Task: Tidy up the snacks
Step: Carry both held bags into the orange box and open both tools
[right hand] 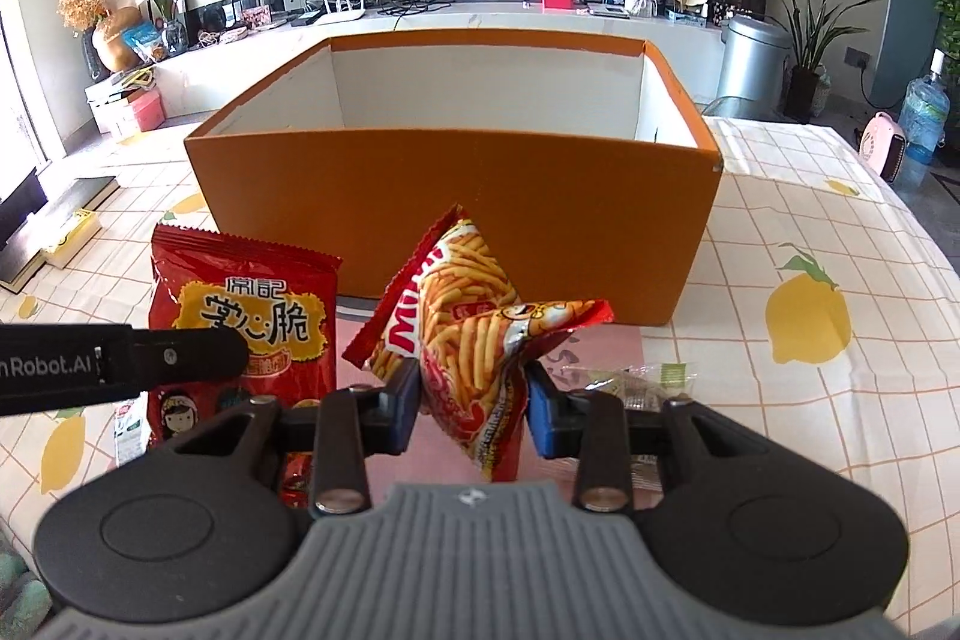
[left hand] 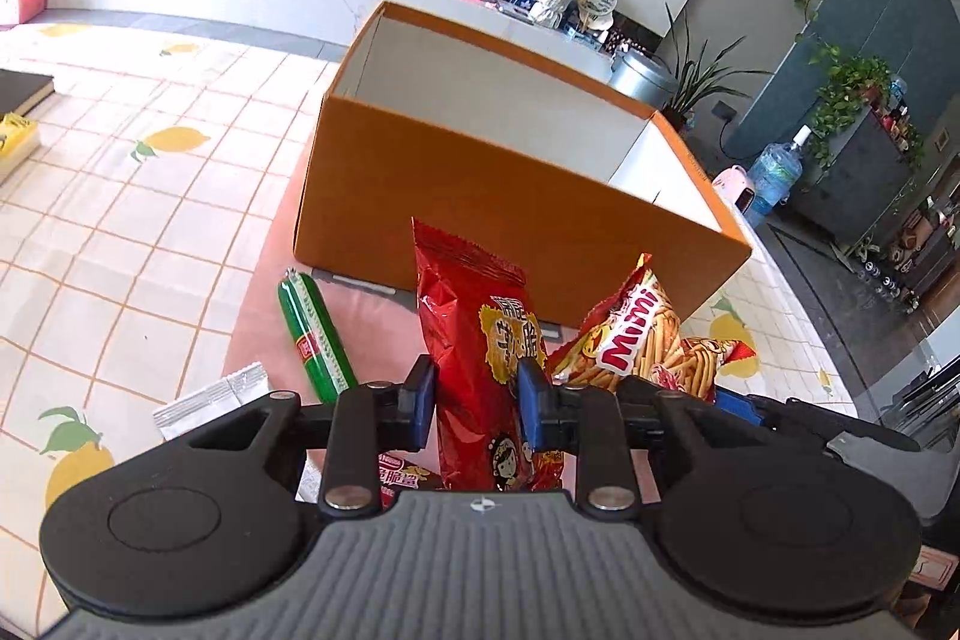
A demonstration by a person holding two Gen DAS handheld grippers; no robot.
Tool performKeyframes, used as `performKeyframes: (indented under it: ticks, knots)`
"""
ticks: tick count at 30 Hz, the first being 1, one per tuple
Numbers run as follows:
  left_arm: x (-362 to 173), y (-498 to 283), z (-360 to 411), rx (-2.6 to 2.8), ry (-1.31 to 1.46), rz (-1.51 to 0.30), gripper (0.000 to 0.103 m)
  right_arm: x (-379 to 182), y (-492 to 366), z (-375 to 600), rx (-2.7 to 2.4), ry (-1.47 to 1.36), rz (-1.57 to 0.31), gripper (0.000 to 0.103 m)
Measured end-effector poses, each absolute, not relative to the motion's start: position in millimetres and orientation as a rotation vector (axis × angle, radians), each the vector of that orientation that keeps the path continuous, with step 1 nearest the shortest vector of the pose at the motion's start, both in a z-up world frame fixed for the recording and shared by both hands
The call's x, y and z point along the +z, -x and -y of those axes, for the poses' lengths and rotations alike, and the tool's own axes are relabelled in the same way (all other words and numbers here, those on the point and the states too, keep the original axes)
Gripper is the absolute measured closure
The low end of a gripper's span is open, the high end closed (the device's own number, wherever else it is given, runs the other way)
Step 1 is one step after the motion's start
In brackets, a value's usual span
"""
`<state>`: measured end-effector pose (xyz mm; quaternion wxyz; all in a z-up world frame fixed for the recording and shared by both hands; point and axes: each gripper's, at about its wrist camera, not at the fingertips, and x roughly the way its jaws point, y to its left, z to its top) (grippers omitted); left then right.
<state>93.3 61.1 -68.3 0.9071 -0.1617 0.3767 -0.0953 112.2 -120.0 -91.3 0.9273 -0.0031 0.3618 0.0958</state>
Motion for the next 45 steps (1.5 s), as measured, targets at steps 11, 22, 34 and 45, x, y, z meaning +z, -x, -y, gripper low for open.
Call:
performKeyframes:
  ticks: [11, 22, 34, 45]
  knots:
    - [-27, -83, -58, -0.193, 0.294, -0.66, 0.072, -47, -86, 130, 0.189, 0.016, -0.631, 0.069]
    - [13, -113, -47, -0.198, 0.218, -0.581, 0.072, 0, -111, 133, 0.197, 0.068, -0.551, 0.069]
    - [20, -162, -39, -0.189, 0.146, -0.576, 0.072, 19, -191, 126, 0.202, 0.145, -0.563, 0.069]
    - [-7, -218, -52, -0.197, 0.14, -0.655, 0.072, -8, -277, 110, 0.204, 0.137, -0.714, 0.069]
